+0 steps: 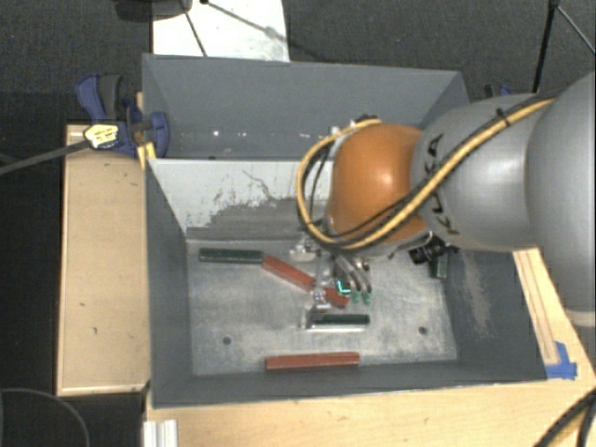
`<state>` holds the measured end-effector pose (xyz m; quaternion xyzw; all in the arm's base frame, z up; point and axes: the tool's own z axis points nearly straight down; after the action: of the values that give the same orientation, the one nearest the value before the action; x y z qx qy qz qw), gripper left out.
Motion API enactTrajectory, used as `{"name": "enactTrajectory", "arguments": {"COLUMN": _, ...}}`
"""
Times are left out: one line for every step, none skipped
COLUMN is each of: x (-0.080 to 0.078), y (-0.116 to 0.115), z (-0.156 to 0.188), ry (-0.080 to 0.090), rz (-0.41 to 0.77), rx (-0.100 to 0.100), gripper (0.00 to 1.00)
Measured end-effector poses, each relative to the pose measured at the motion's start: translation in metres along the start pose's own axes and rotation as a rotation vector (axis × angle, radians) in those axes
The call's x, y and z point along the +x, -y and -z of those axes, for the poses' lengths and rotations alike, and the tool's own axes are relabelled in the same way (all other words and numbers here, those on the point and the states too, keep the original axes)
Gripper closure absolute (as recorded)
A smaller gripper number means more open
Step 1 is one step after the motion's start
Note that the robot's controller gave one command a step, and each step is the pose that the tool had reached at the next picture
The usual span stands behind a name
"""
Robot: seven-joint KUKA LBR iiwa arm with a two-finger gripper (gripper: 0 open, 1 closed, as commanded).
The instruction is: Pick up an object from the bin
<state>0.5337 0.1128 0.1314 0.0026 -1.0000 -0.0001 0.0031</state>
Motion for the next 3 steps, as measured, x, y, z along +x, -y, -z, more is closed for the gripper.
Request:
{"name": "enactTrajectory", "arguments": {"x": -0.002, "y": 0.001, "z": 0.004, "ry": 0.008, "rz": -0.004, "rx": -0.001, "gripper": 0.0}}
{"name": "enactTrajectory", "arguments": {"x": -0.038, "y": -0.016, "z": -0.039, "ry": 0.017, "rz": -0.28, "rx": -0.005, "gripper": 0.0}}
{"name": "enactTrajectory", "arguments": {"x": -0.054, "y": -0.009, "z": -0.058, "ry": 0.012, "rz": -0.194, "rx": -0.004, "gripper": 0.0}}
